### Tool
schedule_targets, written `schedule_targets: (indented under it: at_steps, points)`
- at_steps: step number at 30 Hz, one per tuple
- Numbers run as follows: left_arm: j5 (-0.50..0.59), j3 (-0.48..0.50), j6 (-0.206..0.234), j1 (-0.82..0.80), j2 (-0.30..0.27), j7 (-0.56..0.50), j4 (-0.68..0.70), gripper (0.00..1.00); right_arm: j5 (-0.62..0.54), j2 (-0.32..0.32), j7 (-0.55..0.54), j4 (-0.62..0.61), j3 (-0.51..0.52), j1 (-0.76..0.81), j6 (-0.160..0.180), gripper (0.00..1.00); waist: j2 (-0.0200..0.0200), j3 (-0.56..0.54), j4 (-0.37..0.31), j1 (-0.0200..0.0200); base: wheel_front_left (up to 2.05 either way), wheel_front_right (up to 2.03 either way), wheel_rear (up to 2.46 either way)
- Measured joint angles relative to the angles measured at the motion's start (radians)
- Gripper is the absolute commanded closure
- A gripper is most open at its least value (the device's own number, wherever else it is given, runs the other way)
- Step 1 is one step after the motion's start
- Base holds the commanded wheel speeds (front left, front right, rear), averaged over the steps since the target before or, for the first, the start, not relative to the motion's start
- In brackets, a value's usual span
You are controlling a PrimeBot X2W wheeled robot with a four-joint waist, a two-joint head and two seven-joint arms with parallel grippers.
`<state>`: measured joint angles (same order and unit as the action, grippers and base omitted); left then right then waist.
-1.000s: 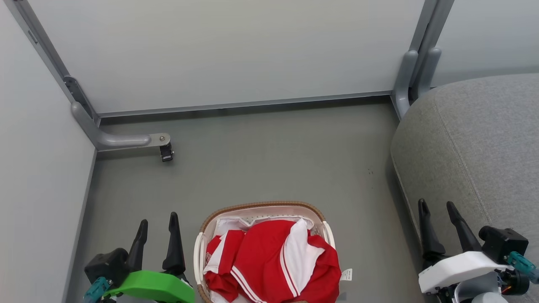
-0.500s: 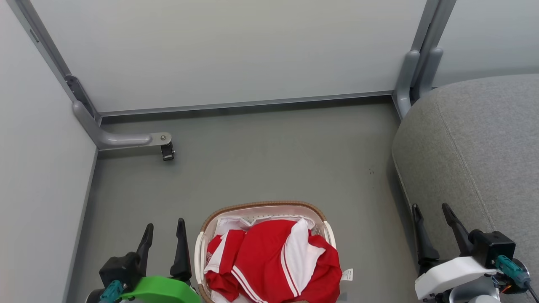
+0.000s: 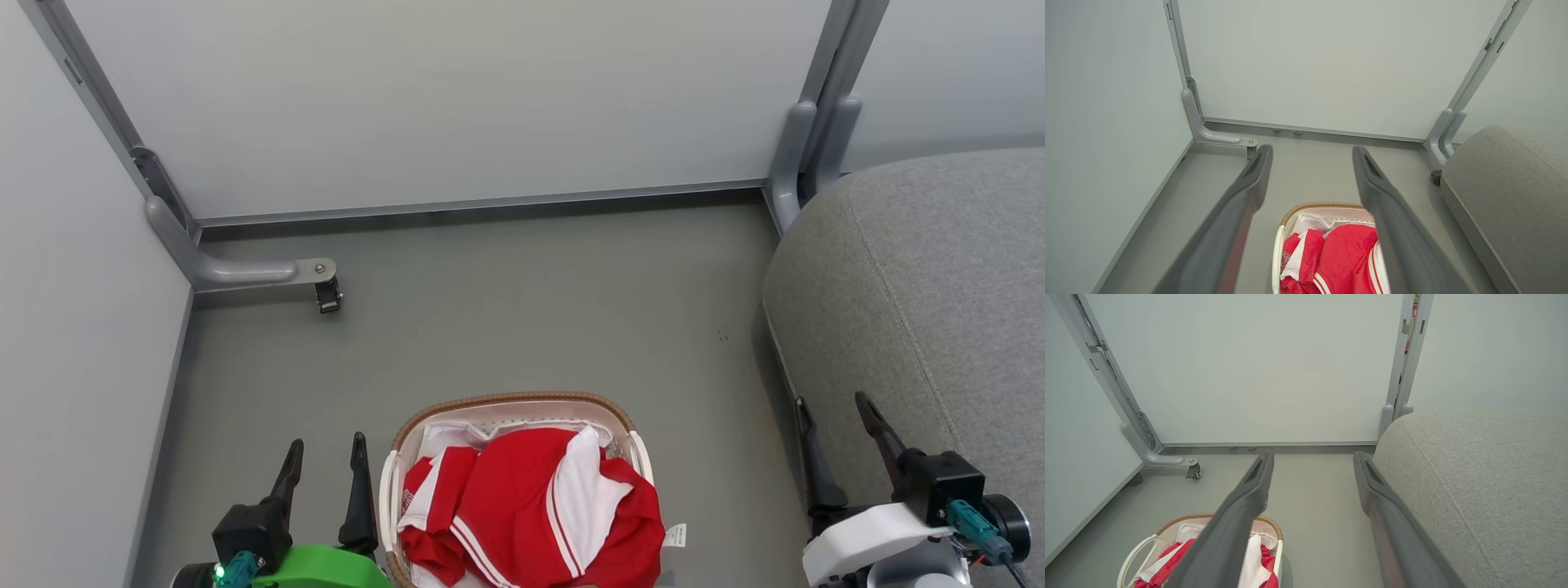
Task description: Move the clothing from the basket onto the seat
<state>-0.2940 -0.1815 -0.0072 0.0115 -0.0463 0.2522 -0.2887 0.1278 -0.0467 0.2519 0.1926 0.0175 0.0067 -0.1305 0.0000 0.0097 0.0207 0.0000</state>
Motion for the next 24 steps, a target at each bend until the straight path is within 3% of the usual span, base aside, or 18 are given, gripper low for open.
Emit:
schedule_targets:
  at_steps: [24]
  points:
    - [0.031, -0.006, 0.004, 0.000, 0.000, 0.012, -0.009, 0.00, -0.043, -0.001, 0.010, 0.004, -0.001, 0.000, 0.000, 0.00, 0.0000, -0.001, 0.001, 0.0000, 0.00, 0.00, 0.00]
